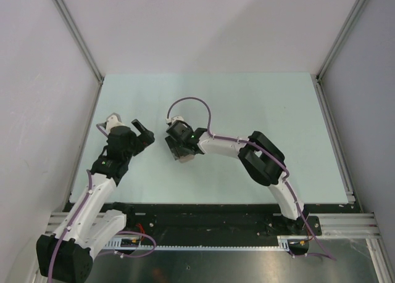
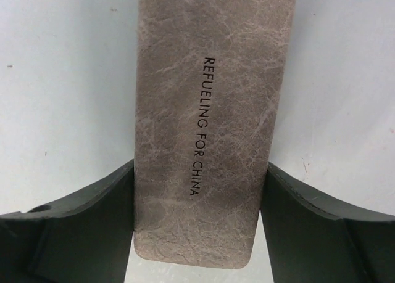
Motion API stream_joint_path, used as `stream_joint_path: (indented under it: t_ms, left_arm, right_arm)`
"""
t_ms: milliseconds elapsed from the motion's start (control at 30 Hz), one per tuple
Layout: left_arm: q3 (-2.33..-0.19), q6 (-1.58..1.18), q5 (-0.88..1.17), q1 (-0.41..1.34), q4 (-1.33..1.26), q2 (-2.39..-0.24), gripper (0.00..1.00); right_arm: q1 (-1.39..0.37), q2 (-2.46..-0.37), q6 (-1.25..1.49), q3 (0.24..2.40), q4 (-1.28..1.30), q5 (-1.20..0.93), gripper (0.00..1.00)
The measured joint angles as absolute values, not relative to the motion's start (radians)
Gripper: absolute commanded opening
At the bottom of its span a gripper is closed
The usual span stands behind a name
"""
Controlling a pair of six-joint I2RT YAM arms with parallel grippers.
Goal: Organize the sunglasses
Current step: Move the case with the sunglasses to the center of the board.
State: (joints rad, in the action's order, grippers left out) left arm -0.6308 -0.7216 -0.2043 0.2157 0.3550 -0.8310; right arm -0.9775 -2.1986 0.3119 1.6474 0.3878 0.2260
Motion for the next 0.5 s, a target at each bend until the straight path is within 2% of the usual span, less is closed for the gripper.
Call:
stream_joint_path:
  t_ms: [267,500]
  left_arm:
    - [-0.631,-0.722,-0.204,0.216,0.355,-0.836,1.0]
    - [-0.633,-0.716,-0.199,0.216,0.355,-0.849,1.0]
  right_arm:
    - [-0.953,-2.186,0.427,1.623,0.388,0.3,0.5]
    - [-0.847,-2.052,0.55,1.413,0.364,0.383,0.51]
